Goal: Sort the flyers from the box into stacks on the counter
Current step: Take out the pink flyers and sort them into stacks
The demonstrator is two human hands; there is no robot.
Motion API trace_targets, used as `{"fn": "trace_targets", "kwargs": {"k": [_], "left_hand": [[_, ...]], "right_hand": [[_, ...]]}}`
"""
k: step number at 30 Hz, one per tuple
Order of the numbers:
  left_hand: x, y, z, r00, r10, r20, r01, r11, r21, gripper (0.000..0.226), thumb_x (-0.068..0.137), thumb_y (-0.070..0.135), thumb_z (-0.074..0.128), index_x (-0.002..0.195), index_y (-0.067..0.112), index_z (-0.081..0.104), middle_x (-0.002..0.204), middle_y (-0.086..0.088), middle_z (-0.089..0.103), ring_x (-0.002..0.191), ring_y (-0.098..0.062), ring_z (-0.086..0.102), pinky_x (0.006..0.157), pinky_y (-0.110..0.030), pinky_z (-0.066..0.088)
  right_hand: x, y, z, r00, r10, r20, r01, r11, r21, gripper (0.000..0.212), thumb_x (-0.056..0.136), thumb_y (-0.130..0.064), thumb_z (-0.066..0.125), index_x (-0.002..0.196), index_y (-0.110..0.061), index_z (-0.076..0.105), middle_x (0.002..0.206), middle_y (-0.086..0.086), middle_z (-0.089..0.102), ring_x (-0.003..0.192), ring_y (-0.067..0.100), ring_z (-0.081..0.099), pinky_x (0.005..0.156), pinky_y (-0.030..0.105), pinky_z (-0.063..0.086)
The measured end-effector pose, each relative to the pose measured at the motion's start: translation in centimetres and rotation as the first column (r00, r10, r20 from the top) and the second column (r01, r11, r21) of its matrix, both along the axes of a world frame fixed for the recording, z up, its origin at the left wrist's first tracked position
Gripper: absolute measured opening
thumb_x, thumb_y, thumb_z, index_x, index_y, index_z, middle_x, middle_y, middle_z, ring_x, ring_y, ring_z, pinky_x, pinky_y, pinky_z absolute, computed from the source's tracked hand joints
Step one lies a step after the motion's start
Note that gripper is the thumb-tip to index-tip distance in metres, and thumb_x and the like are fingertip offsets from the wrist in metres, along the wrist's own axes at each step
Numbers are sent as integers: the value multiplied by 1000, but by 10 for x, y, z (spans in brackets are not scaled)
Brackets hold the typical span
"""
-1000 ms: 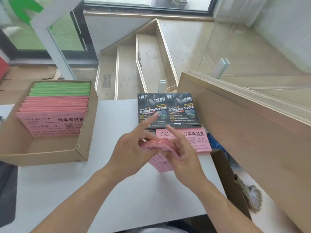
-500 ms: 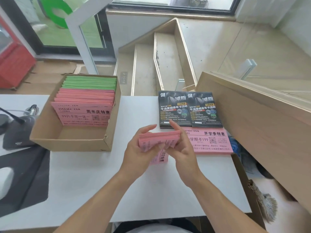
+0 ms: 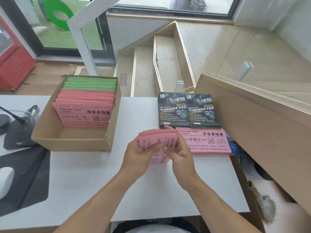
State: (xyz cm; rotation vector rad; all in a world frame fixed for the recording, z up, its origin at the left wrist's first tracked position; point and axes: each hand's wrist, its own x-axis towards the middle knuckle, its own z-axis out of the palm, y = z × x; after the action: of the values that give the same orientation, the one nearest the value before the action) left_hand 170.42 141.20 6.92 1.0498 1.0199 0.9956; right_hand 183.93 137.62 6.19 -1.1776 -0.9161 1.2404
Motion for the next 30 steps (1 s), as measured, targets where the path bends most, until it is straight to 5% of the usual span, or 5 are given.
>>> {"fn": "trace_targets", "kwargs": {"k": [10,18,22,25,30], "left_hand": [[25,10,3,951,137,279,-52,954,-294,30,86,23,69,112,8,71,109,-15,76,97,-30,74,83,-43,57],[48,38,-38,949,-53,-309,32,997,-72,65,86,15,79,139,37,49,92,1,70,91,-14,71,76,-26,51],[88,45,-52,909,-125,-397,100,992,-83,78,86,12,77,150,31,38,97,0,71,93,-13,71,82,-34,57],[111,52,-59,891,-112,-441,67,991,-117,87,85,11,75,156,26,28,94,3,72,96,-12,70,95,-40,55],[127,57,-70,838,-138,-529,77,988,-135,93,85,10,73,159,23,19,92,3,73,98,-14,68,86,-28,48]], "right_hand": [[86,-23,-8,965,83,249,-13,963,-270,71,93,3,66,147,-35,39,101,7,75,105,21,72,96,44,55],[167,-16,3,858,-89,506,256,928,-271,71,82,-3,80,133,-45,53,107,0,69,89,7,73,69,24,58],[194,11,-5,741,-229,631,453,864,-219,72,80,-1,79,135,-41,53,110,-6,65,87,11,73,76,40,63],[201,32,-10,581,-149,800,462,870,-173,73,83,-2,73,140,-39,48,112,-10,60,93,10,67,80,40,61],[203,54,-29,414,-6,910,395,902,-174,69,85,2,60,140,-37,48,115,-10,50,95,12,59,83,40,57]]}}
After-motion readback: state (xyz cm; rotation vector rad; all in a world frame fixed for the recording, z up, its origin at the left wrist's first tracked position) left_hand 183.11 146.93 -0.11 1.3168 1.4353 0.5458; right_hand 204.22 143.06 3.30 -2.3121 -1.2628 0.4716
